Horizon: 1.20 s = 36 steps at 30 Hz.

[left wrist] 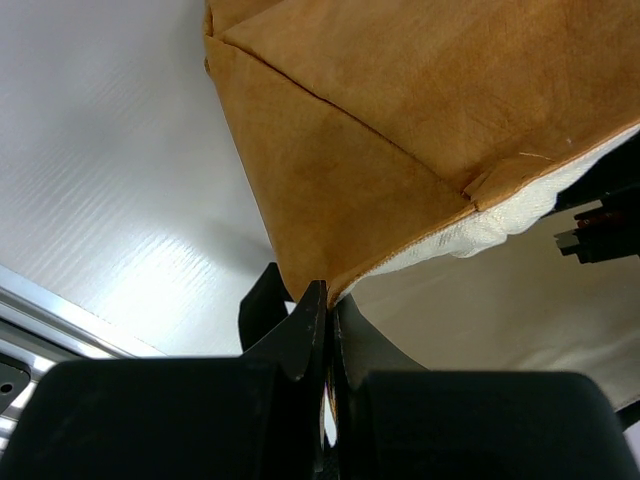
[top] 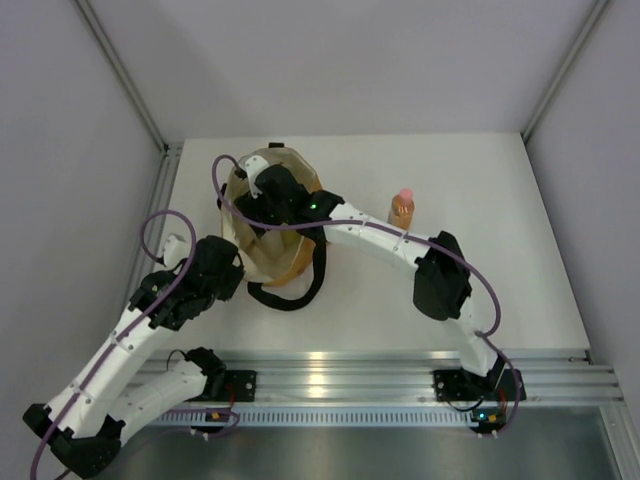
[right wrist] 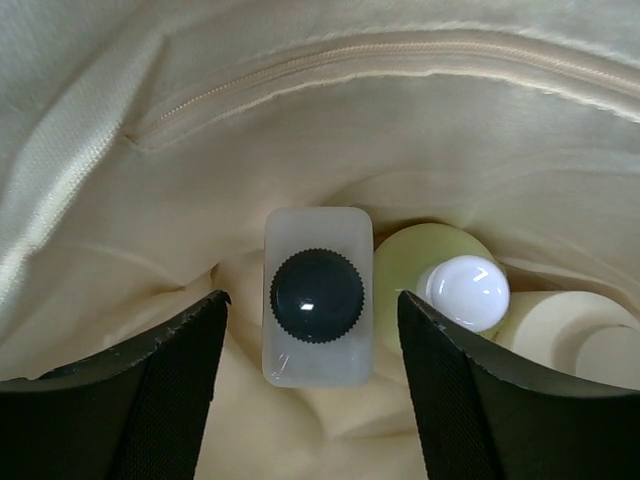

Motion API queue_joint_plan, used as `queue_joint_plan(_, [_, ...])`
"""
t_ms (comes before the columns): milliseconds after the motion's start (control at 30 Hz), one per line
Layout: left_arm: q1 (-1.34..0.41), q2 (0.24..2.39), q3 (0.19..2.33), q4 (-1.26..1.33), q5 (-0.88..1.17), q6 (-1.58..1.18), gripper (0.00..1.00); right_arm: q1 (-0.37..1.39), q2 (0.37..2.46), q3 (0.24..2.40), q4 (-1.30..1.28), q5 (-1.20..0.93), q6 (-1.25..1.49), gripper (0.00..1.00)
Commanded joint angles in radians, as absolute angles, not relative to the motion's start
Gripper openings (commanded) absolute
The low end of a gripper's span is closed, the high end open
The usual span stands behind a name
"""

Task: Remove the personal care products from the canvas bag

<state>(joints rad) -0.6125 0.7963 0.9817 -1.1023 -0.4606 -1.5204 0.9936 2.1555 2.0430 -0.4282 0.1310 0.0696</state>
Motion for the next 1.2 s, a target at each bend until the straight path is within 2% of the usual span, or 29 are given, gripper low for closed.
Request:
queue_joint_plan(0, [-0.615, 0.801, 1.022, -1.097, -0.456, -1.531, 0.00, 0.980, 2.183, 2.109, -0.434, 0.084, 0.054, 0.66])
queue_joint_plan(367, [-0.615, 0.810, 1.043, -1.095, -0.456, -1.514, 0.00, 0.976, 2.255, 2.128, -0.446, 0.090, 0.052, 0.63])
queue_joint_plan(533, [-0.617, 0.818, 1.065, -1.097, -0.456, -1.499, 0.00, 0.976, 2.266, 2.125, -0.446, 0.087, 0.063, 0.53])
queue_joint_plan(633, [-0.615, 0.815, 1.074, -1.097, -0.462, -1.494, 0.00, 0.976, 2.260, 2.129, -0.445, 0.090, 0.071, 0.40])
queue_joint_plan(667, [-0.615, 0.815, 1.075, -1.097, -0.465, -1.493, 0.00, 0.977, 2.255, 2.135, -0.445, 0.091, 0.071, 0.28])
queue_joint_plan(733, [-0.615, 0.816, 1.078, -1.097, -0.463, -1.491, 0.00, 0.976, 2.250, 2.143, -0.445, 0.092, 0.075, 0.16])
queue_joint_plan(767, [-0.615, 0.818, 1.078, -1.097, -0.462, -1.490, 0.00, 0.977, 2.244, 2.151, -0.445, 0.095, 0.077, 0.04])
queue_joint_plan(800, [-0.615, 0.818, 1.075, -1.097, -0.460, -1.489, 0.00, 0.977, 2.243, 2.155, -0.445, 0.097, 0.078, 0.00])
queue_joint_plan(1167, [-0.615, 0.815, 1.062, -1.097, -0.459, -1.489, 0.00, 0.988, 2.169, 2.226, -0.443, 0.120, 0.080, 0.00])
